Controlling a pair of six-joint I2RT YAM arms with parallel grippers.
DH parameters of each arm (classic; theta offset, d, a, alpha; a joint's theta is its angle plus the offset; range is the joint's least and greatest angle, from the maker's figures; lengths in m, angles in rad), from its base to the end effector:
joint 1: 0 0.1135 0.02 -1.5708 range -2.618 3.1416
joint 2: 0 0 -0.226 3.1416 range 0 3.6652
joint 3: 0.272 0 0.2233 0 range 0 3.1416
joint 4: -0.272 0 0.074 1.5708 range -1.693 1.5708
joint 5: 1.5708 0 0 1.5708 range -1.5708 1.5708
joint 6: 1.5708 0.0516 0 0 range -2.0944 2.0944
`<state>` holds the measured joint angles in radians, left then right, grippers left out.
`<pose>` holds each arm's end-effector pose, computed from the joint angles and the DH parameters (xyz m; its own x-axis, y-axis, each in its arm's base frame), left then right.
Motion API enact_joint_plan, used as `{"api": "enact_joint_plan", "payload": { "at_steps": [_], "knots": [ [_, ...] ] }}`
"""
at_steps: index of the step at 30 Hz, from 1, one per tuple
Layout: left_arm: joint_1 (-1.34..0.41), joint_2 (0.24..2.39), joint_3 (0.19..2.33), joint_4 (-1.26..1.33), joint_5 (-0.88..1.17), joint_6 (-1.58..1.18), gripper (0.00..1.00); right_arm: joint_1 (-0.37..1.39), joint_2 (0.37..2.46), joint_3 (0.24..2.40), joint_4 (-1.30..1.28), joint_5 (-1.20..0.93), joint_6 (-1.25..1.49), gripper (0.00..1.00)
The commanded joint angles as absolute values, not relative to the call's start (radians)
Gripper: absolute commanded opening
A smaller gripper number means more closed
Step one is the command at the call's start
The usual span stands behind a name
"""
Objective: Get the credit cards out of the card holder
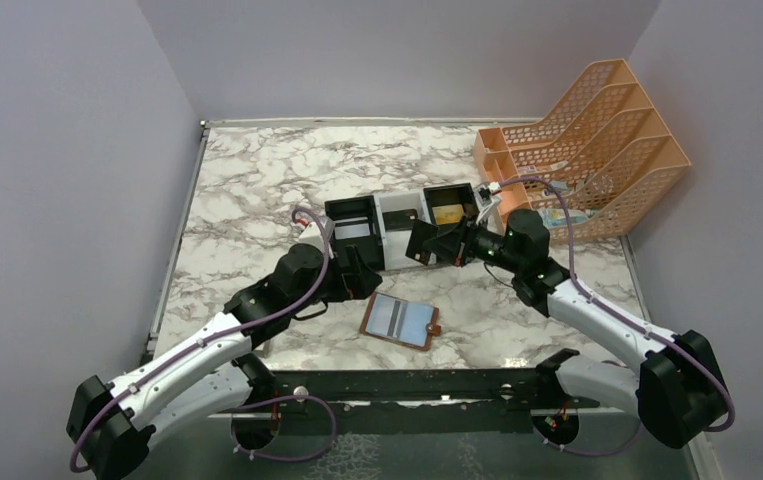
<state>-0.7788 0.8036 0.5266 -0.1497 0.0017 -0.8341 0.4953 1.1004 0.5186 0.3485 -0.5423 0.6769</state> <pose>0.1428 -0.1411 0.2231 -0.7190 -0.3311 -0.6111 0.2545 0.6928 -0.6747 0.2031 0.1400 0.2196 -0.6903 0.2369 -0.6837 -0.5343 0.4702 0.7024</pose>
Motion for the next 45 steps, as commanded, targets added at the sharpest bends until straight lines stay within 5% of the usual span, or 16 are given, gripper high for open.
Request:
{"api": "enact_joint_plan", "payload": {
  "at_steps": [1, 8, 17, 30, 45],
  "knots": [
    [-0.775, 0.845, 0.63, -0.429, -0.184, -0.725, 0.99, 0.491, 1.109, 0.626, 0.121, -0.299, 0.444, 0.01],
    [-0.729, 0.96, 0.786, -0.584, -0.306, -0.604, 0.99, 0.496, 1.235, 0.756, 0.092, -0.188, 0.283, 0.01],
    [-0.392, 1.017, 0.831, -0.594, -0.153, -0.459, 0.99, 0.606, 1.399, 0.859, 0.165, -0.022, -0.067, 0.01],
    [-0.376, 0.879, 0.776, -0.603, -0.299, -0.474, 0.99, 0.711, 1.683, 1.017, 0.191, 0.228, -0.454, 0.01],
    [-0.377, 0.867, 0.779, -0.602, -0.285, -0.463, 0.99, 0.712, 1.869, 1.132, 0.179, 0.214, -0.61, 0.01]
  ]
}}
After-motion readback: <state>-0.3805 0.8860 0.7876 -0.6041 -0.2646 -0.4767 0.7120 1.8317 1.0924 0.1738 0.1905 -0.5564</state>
